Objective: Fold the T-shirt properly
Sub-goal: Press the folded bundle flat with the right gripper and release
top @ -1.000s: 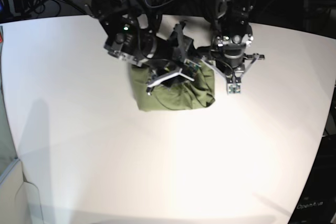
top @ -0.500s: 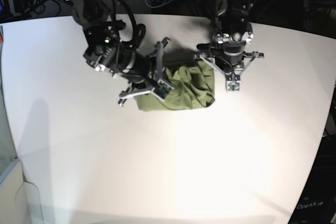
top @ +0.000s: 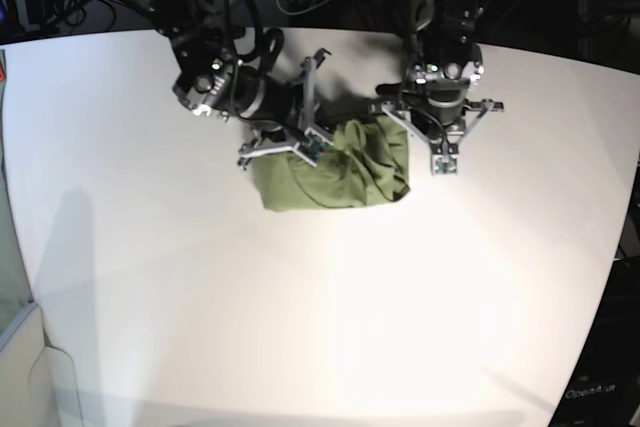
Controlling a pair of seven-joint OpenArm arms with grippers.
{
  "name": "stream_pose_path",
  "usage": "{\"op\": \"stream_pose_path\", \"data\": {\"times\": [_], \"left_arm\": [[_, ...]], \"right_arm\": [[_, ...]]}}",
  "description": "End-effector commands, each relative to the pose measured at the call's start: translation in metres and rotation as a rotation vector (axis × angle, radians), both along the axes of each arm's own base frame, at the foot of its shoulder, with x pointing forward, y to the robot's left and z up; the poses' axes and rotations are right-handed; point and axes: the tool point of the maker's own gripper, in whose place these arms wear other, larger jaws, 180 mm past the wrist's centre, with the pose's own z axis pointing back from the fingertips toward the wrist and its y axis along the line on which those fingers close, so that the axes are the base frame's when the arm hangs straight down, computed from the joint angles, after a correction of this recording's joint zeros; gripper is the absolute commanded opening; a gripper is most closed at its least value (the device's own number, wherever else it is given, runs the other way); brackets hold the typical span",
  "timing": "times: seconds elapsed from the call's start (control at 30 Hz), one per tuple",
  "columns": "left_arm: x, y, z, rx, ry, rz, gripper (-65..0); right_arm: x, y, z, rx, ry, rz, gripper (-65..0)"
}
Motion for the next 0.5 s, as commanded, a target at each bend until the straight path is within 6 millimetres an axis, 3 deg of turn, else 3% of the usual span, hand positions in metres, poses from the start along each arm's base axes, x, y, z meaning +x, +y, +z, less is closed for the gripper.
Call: {"op": "stream_pose_path", "data": {"times": [0.0, 0.47], "left_arm": [[0.009, -0.001, 0.009, 0.002, -0.039, -0.002, -64.5], [0.002, -0.003, 0.008, -0.003, -0.026, -0.006, -64.5]], "right_arm": [[0.008, 0.013, 0.015, 0.063, -0.034, 0.001, -65.0], [-0.008, 0.069, 0.034, 0.105, -0.071, 0.165, -65.0]]}}
